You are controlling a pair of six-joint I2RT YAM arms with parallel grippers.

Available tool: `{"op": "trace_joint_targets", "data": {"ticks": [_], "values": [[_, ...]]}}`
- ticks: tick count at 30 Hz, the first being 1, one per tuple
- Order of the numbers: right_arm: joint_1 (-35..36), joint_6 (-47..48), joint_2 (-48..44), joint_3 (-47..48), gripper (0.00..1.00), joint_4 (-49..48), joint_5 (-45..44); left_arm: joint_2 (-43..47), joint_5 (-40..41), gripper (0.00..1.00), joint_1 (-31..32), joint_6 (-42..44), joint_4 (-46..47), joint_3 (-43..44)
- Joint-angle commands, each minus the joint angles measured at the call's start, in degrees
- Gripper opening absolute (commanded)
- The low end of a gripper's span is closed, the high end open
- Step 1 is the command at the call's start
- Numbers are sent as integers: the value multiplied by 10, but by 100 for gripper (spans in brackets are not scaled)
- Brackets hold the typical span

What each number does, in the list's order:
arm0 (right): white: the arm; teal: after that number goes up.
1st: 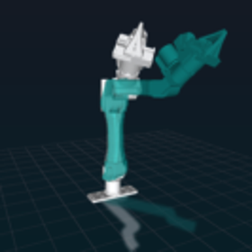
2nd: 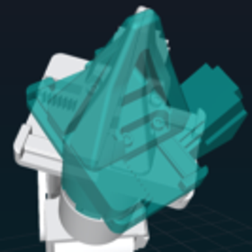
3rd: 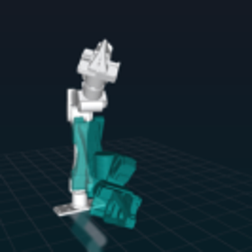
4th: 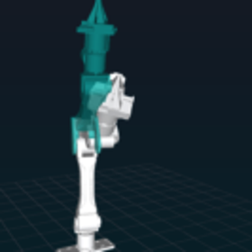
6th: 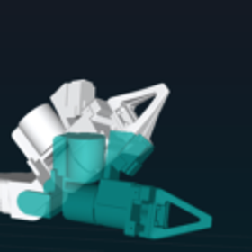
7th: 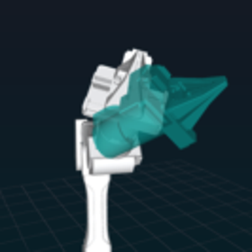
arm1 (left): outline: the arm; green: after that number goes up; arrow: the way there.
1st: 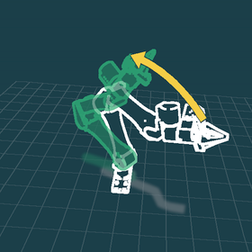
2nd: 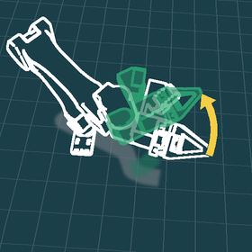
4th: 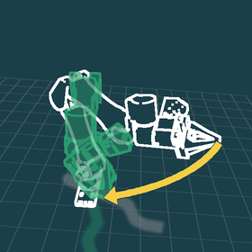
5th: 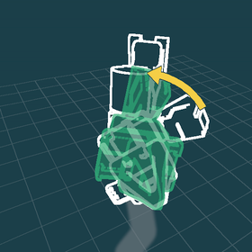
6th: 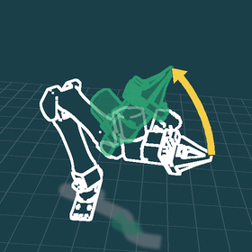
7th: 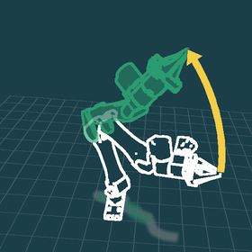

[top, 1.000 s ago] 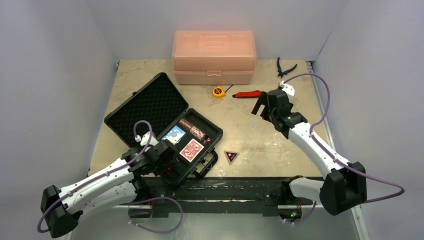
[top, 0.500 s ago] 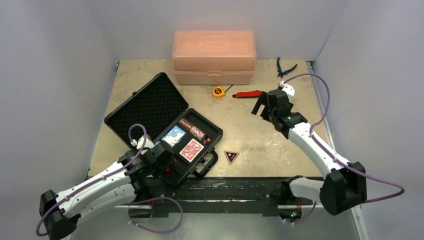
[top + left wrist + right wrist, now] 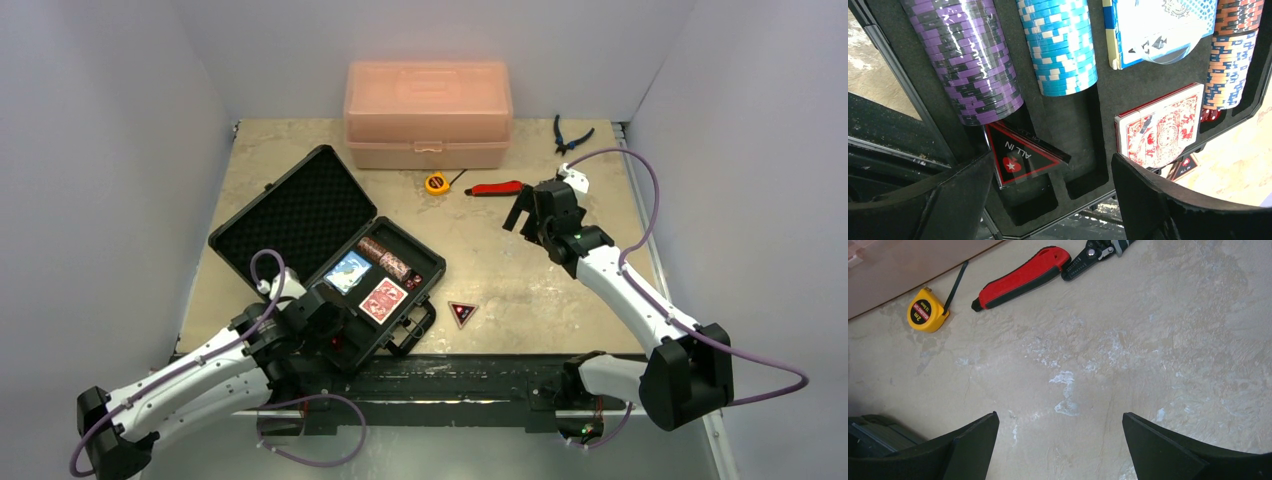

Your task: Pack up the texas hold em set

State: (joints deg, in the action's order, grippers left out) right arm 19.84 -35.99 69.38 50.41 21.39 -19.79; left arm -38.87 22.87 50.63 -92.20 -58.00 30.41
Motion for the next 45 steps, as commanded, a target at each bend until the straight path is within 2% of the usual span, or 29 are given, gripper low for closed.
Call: {"op": "trace_joint_targets", "data": {"ticks": [1, 7, 13, 23, 33, 41, 45], "values": [[-2, 7, -4, -1, 99, -17, 4, 9, 26, 87, -4, 13, -81, 21], [-2, 7, -2, -1, 99, -18, 5, -5, 38, 84, -4, 53, -99, 60], [-2, 7, -1, -1, 99, -19, 4, -29, 32, 74, -4, 117, -56, 82], [-2, 7, 1, -1, 99, -19, 2, -79, 6, 55, 1, 176, -4, 105], [-2, 7, 2, -1, 99, -20, 3, -145, 10, 55, 64, 163, 1, 128], [-2, 9, 0, -1, 99, -21, 8, -157, -18, 59, 67, 194, 74, 83], [-2, 10, 0, -1, 99, -21, 12, -175, -22, 59, 67, 192, 80, 73]]}}
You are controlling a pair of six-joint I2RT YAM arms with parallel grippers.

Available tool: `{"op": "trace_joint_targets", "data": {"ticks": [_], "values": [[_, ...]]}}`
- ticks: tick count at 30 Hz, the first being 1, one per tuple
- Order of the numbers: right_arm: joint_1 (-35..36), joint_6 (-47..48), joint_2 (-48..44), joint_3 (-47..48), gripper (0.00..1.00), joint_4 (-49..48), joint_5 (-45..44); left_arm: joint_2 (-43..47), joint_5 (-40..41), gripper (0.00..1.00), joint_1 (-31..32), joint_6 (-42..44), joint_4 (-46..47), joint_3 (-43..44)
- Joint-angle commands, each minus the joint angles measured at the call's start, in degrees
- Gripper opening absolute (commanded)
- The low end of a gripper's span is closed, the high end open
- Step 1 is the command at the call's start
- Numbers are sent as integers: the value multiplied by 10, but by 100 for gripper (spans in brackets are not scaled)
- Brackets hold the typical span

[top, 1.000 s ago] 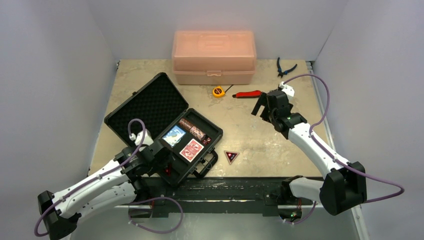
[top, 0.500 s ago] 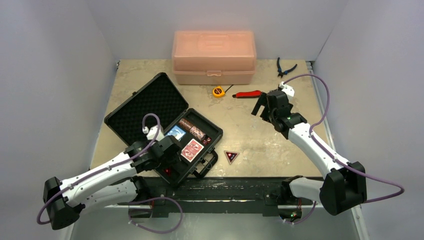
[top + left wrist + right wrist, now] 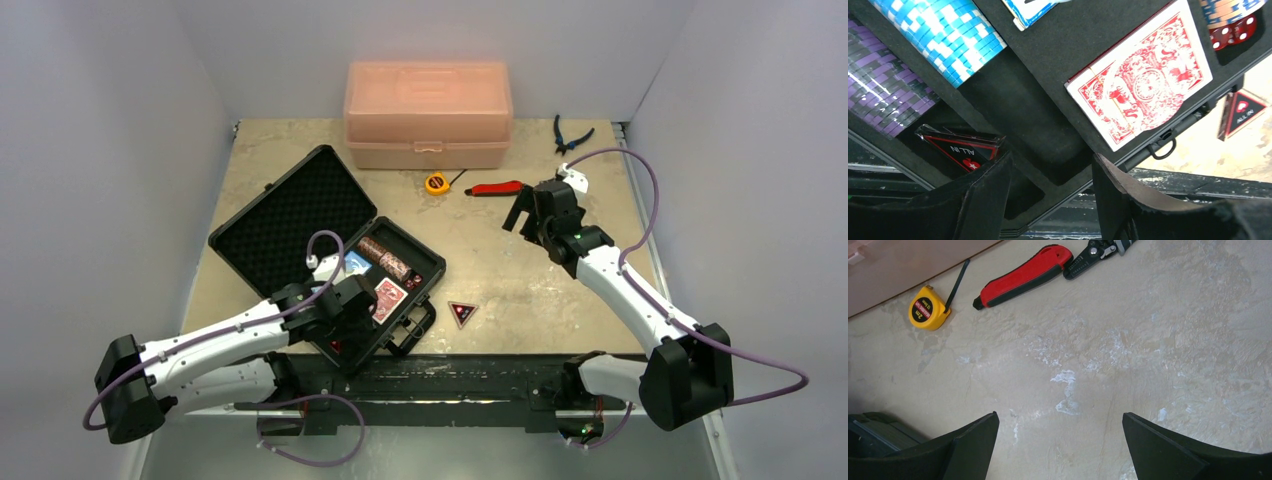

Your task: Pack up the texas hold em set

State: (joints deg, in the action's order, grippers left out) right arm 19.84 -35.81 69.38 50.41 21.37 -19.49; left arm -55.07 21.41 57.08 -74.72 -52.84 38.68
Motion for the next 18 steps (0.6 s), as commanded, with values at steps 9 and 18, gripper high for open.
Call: {"op": "trace_joint_targets", "data": {"ticks": [9, 18], "values": [[-2, 9, 1, -3, 99, -22, 11, -14, -4, 60, 3, 6, 23, -31], [-2, 9, 2, -3, 99, -22, 10, 20, 26, 63, 1, 17, 5, -49]]}}
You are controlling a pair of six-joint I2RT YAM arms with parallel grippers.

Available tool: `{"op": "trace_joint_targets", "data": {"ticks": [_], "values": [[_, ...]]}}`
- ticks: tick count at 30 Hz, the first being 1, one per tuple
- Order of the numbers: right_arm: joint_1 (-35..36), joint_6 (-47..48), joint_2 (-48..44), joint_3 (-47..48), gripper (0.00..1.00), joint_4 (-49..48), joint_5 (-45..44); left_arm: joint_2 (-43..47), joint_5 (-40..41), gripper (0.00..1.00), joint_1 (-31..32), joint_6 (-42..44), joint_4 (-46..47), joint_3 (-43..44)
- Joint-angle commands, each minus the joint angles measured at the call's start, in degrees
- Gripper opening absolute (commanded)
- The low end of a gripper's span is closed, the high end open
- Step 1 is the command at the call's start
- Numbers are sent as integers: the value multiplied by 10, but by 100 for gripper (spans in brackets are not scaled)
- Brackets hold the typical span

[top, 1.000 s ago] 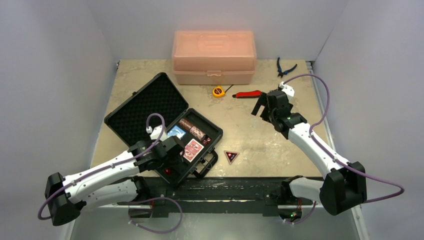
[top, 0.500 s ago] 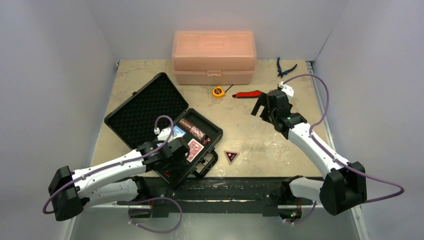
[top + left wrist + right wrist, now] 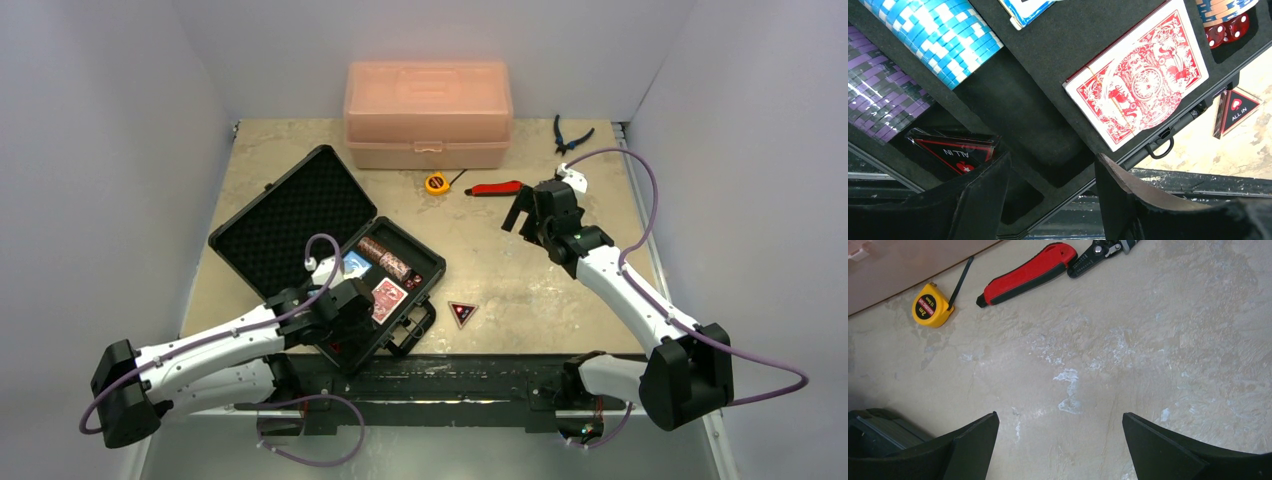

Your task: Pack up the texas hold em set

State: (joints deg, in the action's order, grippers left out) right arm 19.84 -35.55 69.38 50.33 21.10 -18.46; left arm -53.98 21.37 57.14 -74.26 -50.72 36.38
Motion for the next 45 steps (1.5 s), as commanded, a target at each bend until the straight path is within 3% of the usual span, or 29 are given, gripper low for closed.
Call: {"op": "trace_joint_targets", "data": {"ticks": [1, 20, 33, 45], "values": [[-2, 7, 2, -2, 99, -19, 0, 13, 30, 63, 1, 16, -16, -28], [-2, 8, 4, -2, 99, -20, 1, 22, 103, 68, -3, 62, -45, -17], [-2, 14, 8, 3, 99, -7, 19, 22, 73, 74, -4, 147, -37, 31], [-2, 20, 1, -8, 99, 21, 48, 13, -21, 78, -3, 217, -66, 78]]}}
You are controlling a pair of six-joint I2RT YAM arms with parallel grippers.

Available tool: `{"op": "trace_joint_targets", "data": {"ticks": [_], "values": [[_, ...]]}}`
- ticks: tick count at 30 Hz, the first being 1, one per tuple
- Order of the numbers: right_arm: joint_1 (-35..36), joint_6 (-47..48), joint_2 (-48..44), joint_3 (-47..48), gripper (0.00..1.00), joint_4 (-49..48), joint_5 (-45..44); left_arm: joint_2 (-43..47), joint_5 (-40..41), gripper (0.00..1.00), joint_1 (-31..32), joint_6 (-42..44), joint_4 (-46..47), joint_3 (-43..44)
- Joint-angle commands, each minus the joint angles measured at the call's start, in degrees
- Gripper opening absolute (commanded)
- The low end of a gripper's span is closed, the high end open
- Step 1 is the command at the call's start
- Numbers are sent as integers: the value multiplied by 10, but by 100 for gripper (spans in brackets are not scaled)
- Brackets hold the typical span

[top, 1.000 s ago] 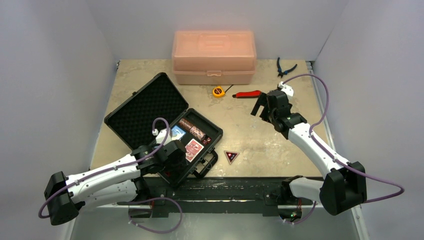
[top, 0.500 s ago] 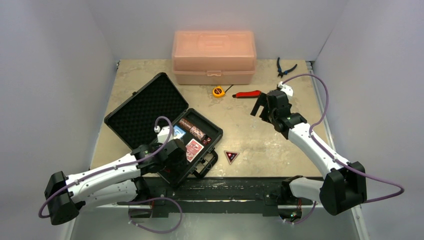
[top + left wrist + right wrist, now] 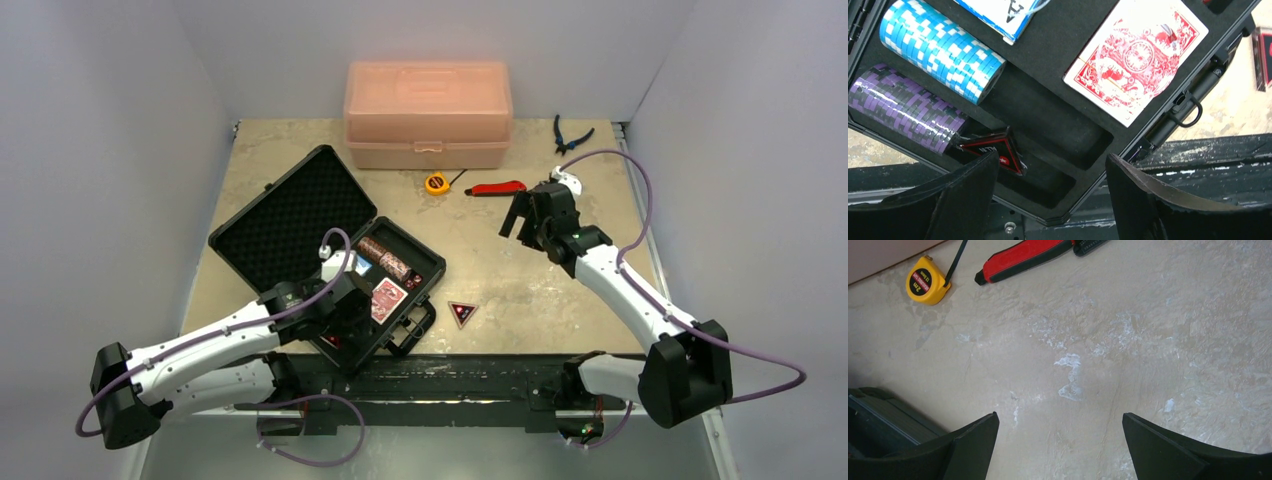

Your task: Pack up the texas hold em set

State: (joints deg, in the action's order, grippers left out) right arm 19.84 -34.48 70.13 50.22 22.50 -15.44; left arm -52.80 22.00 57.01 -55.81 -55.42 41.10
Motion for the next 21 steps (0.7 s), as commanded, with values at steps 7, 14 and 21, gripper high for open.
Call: {"op": "trace_joint_targets", "data": {"ticks": [7, 14, 21], "values": [[-1, 33, 5, -15, 96, -1, 124, 0, -21, 78, -1, 73, -32, 79], [25, 38, 34, -23, 96, 24, 190, -19, 10, 79, -1, 133, -69, 149], [121, 38, 57, -25, 96, 52, 148, -60, 23, 79, -1, 184, -76, 199]]}}
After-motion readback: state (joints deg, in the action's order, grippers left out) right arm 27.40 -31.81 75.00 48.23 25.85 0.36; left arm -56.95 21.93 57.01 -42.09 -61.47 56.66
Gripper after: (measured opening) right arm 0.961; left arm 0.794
